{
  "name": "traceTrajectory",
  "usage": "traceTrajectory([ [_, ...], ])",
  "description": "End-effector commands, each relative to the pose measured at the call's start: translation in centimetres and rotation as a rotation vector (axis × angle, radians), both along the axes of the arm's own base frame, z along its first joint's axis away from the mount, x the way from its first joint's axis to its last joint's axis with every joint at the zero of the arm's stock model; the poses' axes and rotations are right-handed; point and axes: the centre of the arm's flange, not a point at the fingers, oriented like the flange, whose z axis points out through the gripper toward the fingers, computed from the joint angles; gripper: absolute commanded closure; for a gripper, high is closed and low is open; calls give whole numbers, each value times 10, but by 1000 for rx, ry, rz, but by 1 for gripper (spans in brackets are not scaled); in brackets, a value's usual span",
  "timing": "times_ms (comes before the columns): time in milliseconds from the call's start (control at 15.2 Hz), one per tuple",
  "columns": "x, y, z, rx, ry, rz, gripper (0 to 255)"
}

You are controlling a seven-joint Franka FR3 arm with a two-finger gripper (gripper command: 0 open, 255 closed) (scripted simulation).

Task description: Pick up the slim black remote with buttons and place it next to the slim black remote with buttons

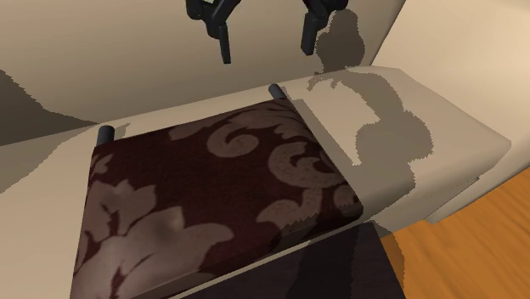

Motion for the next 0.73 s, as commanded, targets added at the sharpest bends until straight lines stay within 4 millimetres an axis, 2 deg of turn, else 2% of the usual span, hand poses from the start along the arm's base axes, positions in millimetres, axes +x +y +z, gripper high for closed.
traceTrajectory([
  [0, 0, 0, 0, 0, 0, 0, 0],
  [660, 94, -38, -85, 13, 2, 12, 0],
])
